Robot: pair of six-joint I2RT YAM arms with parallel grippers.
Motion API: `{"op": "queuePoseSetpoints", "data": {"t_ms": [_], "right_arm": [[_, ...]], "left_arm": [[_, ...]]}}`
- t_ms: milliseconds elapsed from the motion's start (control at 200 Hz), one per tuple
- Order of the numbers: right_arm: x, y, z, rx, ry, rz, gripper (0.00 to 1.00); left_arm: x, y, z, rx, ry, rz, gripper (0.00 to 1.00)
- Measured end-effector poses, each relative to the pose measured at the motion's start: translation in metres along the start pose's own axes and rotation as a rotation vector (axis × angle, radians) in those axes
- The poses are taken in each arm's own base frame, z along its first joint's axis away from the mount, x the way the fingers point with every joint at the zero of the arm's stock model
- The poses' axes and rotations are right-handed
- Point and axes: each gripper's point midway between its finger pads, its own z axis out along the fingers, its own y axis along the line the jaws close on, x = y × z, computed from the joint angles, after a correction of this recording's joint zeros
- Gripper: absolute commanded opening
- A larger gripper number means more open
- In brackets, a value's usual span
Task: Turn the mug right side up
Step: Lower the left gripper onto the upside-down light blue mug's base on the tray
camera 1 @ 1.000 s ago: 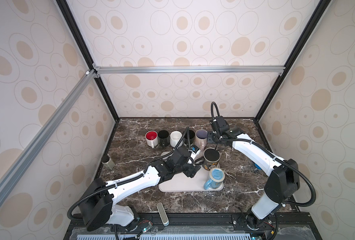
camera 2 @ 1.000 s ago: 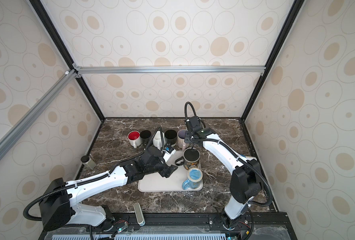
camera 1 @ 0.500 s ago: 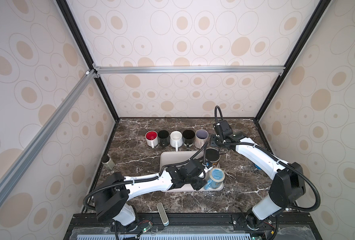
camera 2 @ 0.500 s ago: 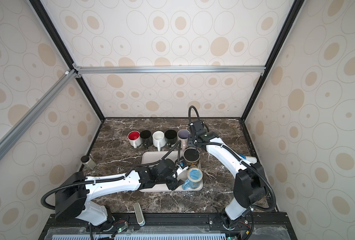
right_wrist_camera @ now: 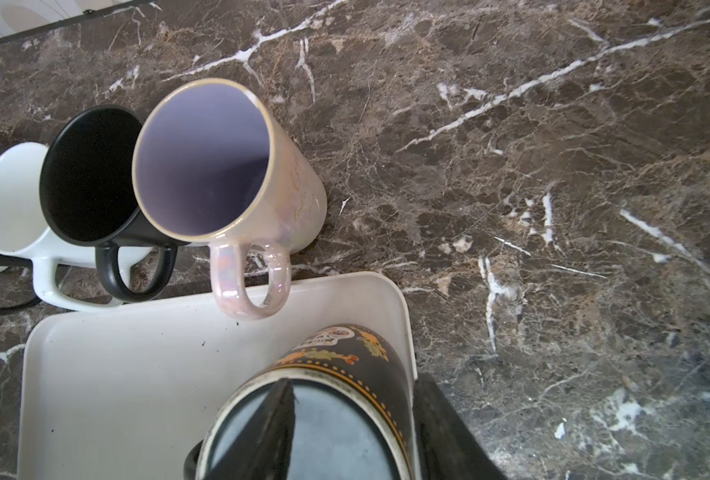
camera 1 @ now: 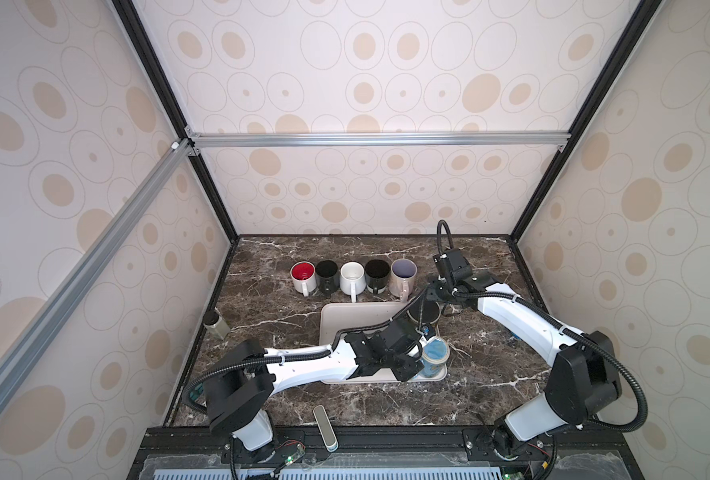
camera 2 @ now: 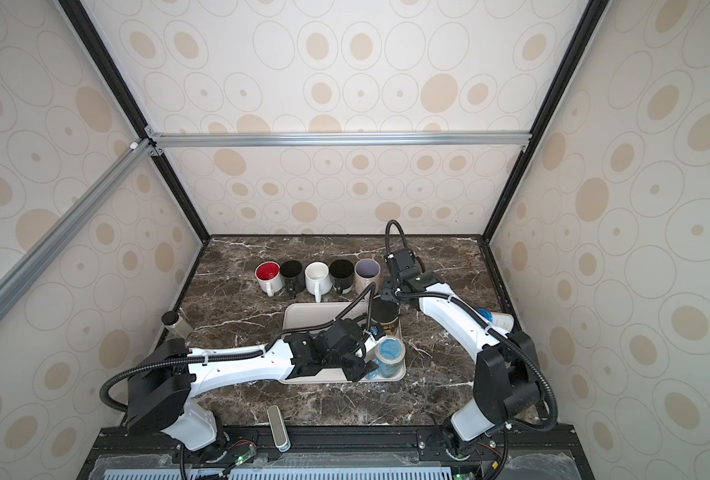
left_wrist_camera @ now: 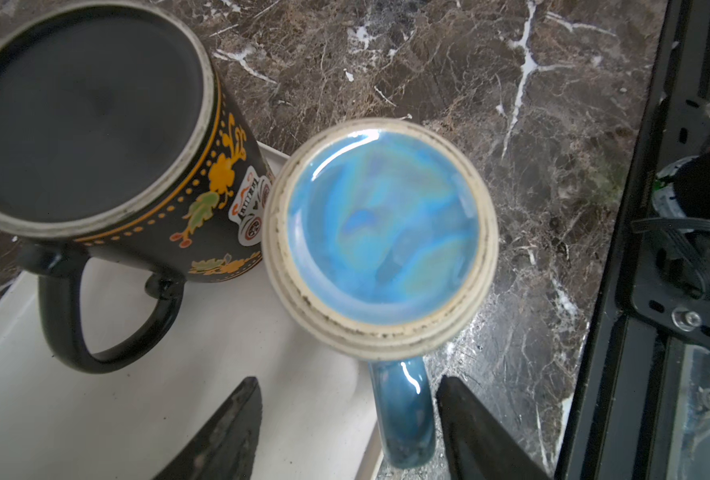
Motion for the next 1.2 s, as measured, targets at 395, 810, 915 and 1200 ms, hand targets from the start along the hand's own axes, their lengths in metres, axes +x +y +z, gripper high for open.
{"op": "queuePoseSetpoints", "data": {"t_ms": [395, 810, 915, 1200], "right_arm": [[0.0, -0.001, 0.001, -0.002, -0.001, 0.005, 0.48], [-0.002, 0.0, 0.001, -0.015, -0.003, 0.011, 0.46], [-0.003, 0.0, 0.001, -0.019, -0.006, 0.012, 0.46], [-0.001, 0.0, 0.003, -0.019, -0.003, 0.012, 0.45]], "left_arm": [[0.003, -0.002, 0.022, 0.005, 0.053, -0.006, 0.51], [0.014, -0.001, 0.035, -0.003, 0.114, -0.013, 0.39], [0.016, 0.0, 0.035, -0.004, 0.12, -0.016, 0.35], [0.016, 0.0, 0.035, -0.01, 0.123, -0.029, 0.23]]}}
